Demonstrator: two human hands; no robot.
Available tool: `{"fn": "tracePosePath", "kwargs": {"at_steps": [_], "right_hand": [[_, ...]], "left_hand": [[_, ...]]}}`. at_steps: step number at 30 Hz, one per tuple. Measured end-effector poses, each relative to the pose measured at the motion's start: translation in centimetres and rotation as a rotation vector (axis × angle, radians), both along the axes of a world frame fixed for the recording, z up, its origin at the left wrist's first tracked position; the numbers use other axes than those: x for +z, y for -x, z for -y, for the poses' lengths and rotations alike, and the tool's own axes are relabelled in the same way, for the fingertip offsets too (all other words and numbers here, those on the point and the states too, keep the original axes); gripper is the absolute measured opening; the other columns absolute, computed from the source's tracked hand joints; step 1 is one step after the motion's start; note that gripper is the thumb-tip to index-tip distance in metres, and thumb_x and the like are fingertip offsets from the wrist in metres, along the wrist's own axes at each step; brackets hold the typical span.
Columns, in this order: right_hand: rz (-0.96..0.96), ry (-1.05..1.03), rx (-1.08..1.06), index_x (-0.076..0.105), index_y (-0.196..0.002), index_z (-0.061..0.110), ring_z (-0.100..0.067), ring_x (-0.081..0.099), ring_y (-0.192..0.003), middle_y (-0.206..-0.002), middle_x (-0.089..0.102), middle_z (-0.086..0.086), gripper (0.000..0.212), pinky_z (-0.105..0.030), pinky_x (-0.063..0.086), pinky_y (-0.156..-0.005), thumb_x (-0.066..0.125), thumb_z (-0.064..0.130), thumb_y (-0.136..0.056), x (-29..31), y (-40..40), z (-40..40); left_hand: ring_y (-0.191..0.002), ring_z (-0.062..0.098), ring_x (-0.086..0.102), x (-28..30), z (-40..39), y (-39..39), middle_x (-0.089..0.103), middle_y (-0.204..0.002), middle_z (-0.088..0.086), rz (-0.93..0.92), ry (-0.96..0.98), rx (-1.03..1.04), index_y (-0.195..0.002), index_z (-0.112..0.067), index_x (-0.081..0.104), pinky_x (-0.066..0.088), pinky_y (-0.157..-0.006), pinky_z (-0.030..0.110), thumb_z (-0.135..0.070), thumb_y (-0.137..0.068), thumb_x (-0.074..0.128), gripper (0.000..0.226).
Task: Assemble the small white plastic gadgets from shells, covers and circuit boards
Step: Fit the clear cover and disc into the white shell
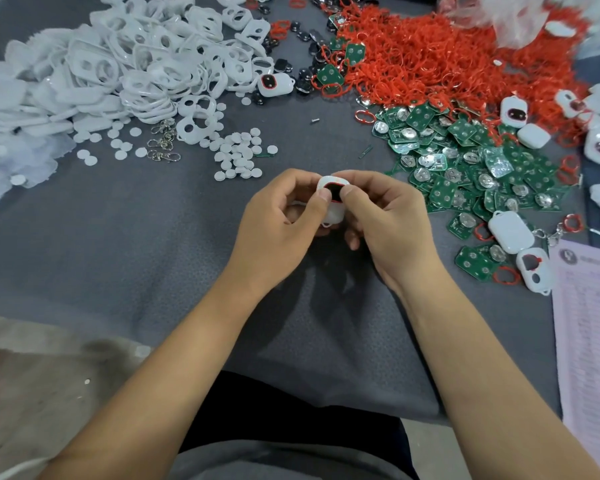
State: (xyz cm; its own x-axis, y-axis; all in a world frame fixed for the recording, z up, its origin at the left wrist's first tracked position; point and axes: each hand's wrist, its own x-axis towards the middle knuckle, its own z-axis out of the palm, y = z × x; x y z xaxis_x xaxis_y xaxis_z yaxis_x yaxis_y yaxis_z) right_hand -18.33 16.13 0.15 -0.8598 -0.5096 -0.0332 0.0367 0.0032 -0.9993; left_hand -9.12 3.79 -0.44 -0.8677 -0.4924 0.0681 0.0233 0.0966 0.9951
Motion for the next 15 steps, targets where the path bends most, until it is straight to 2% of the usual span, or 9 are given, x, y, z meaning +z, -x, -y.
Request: {"fn": "tracePosePath", "kwargs": {"at_steps": [4,7,9,13,15], "right_hand": [[0.013,0.030,0.021,0.077,-0.108,0.011,-0.012,0.044,-0.045,-0.062,0.064,0.005,0.018,-0.024,0.038,-0.039,0.062,0.009,-0.098,0.10,-0.06,-0.20],[0.023,0.054,0.052,0.073,-0.117,0.008,-0.010,0.044,-0.049,-0.070,0.065,0.004,0.021,-0.023,0.038,-0.039,0.060,0.007,-0.100,0.20,-0.20,-0.21],[0.028,0.052,0.063,0.072,-0.118,0.007,-0.011,0.044,-0.051,-0.076,0.066,0.000,0.022,-0.023,0.039,-0.040,0.059,0.005,-0.101,0.25,-0.23,-0.21],[0.009,0.018,0.067,0.071,-0.117,0.005,-0.012,0.045,-0.050,-0.068,0.065,0.013,0.020,-0.024,0.040,-0.041,0.058,0.004,-0.102,0.24,-0.21,-0.22],[-0.011,0.000,0.077,0.071,-0.117,0.004,-0.011,0.046,-0.047,-0.068,0.065,0.013,0.019,-0.024,0.041,-0.040,0.059,0.004,-0.102,0.29,-0.24,-0.21]], "left_hand": [[-0.095,0.019,0.077,0.17,0.05,-0.08,0.076,-0.102,0.001,-0.009,-0.065,0.016,-0.113,-0.010,0.070,0.065,-0.077,0.035,-0.016,-0.103,0.065,0.013],[-0.097,0.019,0.077,0.23,0.18,-0.15,0.076,-0.103,0.001,-0.025,-0.124,0.034,-0.113,-0.010,0.068,0.065,-0.077,0.033,-0.015,-0.103,0.065,0.012],[-0.098,0.019,0.077,0.22,0.28,-0.18,0.076,-0.105,0.001,-0.031,-0.155,0.044,-0.111,-0.012,0.068,0.064,-0.077,0.033,-0.016,-0.103,0.064,0.009],[-0.096,0.020,0.077,0.08,0.27,-0.13,0.076,-0.105,0.004,-0.023,-0.179,0.057,-0.110,-0.010,0.067,0.064,-0.077,0.033,-0.015,-0.102,0.065,0.010],[-0.095,0.020,0.077,-0.05,0.32,-0.06,0.076,-0.104,0.006,-0.007,-0.184,0.067,-0.109,-0.008,0.067,0.065,-0.077,0.036,-0.013,-0.102,0.065,0.009]]}}
